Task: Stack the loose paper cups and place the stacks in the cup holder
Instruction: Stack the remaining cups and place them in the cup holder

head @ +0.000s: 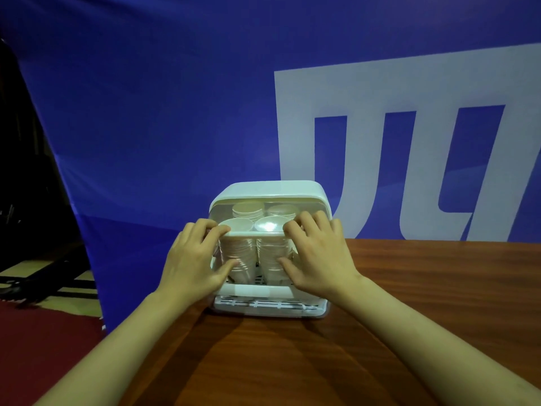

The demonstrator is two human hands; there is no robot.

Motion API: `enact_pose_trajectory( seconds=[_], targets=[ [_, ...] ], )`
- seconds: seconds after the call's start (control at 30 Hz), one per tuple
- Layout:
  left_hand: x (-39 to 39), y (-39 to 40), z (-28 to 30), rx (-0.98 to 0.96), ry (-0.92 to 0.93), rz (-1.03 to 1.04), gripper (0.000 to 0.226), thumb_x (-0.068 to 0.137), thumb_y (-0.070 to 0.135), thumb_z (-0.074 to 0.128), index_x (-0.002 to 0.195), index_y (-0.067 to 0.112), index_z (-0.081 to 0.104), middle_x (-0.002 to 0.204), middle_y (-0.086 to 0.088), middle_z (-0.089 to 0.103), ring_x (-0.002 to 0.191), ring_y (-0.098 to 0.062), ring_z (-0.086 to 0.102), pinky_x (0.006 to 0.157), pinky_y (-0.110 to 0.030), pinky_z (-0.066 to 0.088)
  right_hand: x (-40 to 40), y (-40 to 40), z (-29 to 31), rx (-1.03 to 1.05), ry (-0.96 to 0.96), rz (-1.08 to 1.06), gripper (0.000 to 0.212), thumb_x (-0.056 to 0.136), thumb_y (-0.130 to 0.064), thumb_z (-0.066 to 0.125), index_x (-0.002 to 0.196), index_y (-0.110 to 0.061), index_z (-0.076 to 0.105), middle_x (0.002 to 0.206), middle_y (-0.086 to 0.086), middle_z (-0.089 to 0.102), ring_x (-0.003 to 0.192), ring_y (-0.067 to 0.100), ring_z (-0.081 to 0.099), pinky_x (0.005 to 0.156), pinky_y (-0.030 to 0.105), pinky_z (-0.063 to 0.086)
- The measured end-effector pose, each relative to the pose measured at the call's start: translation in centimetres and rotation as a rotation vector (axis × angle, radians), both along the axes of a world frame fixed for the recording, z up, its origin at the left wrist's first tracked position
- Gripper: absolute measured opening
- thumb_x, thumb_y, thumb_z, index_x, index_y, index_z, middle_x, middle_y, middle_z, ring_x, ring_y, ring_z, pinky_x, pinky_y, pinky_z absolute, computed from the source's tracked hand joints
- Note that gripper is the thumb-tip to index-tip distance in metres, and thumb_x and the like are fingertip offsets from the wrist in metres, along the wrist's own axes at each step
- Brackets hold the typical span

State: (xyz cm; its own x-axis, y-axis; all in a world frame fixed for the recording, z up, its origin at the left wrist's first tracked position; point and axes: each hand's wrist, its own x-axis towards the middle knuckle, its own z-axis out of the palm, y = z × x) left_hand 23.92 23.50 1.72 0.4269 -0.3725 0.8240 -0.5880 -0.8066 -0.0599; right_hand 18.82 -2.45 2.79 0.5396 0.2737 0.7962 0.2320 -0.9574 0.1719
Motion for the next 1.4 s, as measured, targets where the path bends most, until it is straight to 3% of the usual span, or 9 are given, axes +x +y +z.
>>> enact_pose_trajectory(
  seconds=[0.2, 0.37, 0.57, 0.77, 0.9, 1.03, 1.2, 1.33, 1.4],
  targets=[
    [0.9, -1.8, -0.3, -0.093, 0.072, 0.064, 0.070, 0.056, 0.033, 0.103, 0.110, 0.011, 0.066, 0.105, -0.004, 0.059, 0.090, -0.025, 0.054, 0.070, -0.036, 0.052, 1.8, -0.8, 0.5, 0.087, 0.034, -0.059, 0.045, 0.061, -0.022, 0.087, 0.092, -0.016, 0.055, 0.091, 0.004, 0.054, 0.082, 0.029, 0.051, 0.061, 0.039, 0.040],
    [0.7, -2.4, -1.2, -0.172, 0.058, 0.070, 0.069, 0.055, 0.028, 0.103, 0.109, 0.010, 0.064, 0.105, -0.004, 0.057, 0.093, -0.024, 0.050, 0.072, -0.039, 0.055, 1.2, 0.3, 0.2, 0.072, 0.029, -0.102, 0.054, 0.068, -0.060, 0.071, 0.096, -0.018, 0.053, 0.094, 0.002, 0.051, 0.085, 0.025, 0.046, 0.069, 0.040, 0.041],
    [0.3, -1.7, -1.4, -0.141, 0.047, 0.014, 0.062, 0.063, 0.023, 0.097, 0.113, 0.011, 0.063, 0.109, -0.003, 0.056, 0.098, -0.022, 0.049, 0.071, -0.033, 0.052, 2.5, 0.9, 0.3, 0.098, 0.035, -0.199, 0.051, 0.050, -0.022, 0.089, 0.089, -0.016, 0.055, 0.086, 0.003, 0.055, 0.078, 0.026, 0.050, 0.065, 0.035, 0.031],
    [0.7, -2.1, -1.1, -0.164, 0.060, 0.045, 0.058, 0.059, -0.001, 0.094, 0.108, 0.011, 0.065, 0.104, -0.003, 0.057, 0.094, -0.019, 0.045, 0.067, -0.030, 0.047, 2.1, 0.8, -0.3, 0.078, 0.028, -0.186, 0.058, 0.057, -0.044, 0.088, 0.095, -0.014, 0.056, 0.090, 0.004, 0.054, 0.080, 0.026, 0.049, 0.065, 0.041, 0.043],
    [0.2, -1.8, -1.4, -0.169, 0.066, 0.012, 0.060, 0.061, 0.010, 0.096, 0.112, 0.011, 0.065, 0.108, -0.002, 0.057, 0.096, -0.020, 0.049, 0.068, -0.030, 0.049, 1.3, 0.7, -0.1, 0.088, 0.013, -0.089, 0.052, 0.069, -0.053, 0.075, 0.098, -0.016, 0.053, 0.093, 0.002, 0.051, 0.082, 0.024, 0.047, 0.067, 0.041, 0.044],
    [0.0, -1.7, -2.1, -0.153, 0.070, 0.014, 0.076, 0.056, 0.021, 0.101, 0.121, 0.010, 0.063, 0.116, -0.006, 0.056, 0.104, -0.021, 0.046, 0.068, -0.035, 0.056, 0.0, 0.0, -0.8, 0.004, 0.069, -0.095, 0.070, 0.062, -0.066, 0.077, 0.103, -0.019, 0.048, 0.100, 0.002, 0.050, 0.085, 0.022, 0.045, 0.069, 0.040, 0.042],
    [0.9, -2.2, -0.7, -0.130, 0.122, 0.028, 0.062, 0.051, 0.013, 0.101, 0.100, 0.014, 0.063, 0.100, 0.002, 0.056, 0.088, -0.017, 0.046, 0.065, -0.028, 0.043, 1.1, 0.5, 0.7, 0.008, 0.100, -0.178, 0.066, 0.056, -0.060, 0.087, 0.094, -0.017, 0.056, 0.088, 0.003, 0.055, 0.076, 0.024, 0.052, 0.065, 0.041, 0.044],
    [1.3, -1.9, 0.6, -0.129, 0.110, -0.033, 0.041, 0.069, 0.021, 0.092, 0.087, 0.020, 0.055, 0.088, 0.011, 0.049, 0.077, -0.015, 0.045, 0.063, -0.017, 0.034, 2.6, 1.5, 2.1, 0.036, 0.129, -0.206, 0.055, 0.051, -0.051, 0.091, 0.081, -0.018, 0.059, 0.077, 0.001, 0.058, 0.070, 0.024, 0.055, 0.068, 0.041, 0.047],
    [1.6, -2.2, 0.7, -0.111, 0.061, 0.011, 0.040, 0.071, 0.018, 0.091, 0.085, 0.021, 0.054, 0.085, 0.010, 0.048, 0.075, -0.015, 0.044, 0.062, -0.022, 0.035, 3.1, 1.5, 2.1, 0.048, 0.123, -0.198, 0.052, 0.053, -0.050, 0.091, 0.080, -0.018, 0.060, 0.077, 0.001, 0.059, 0.070, 0.024, 0.056, 0.068, 0.041, 0.049]
  ],
)
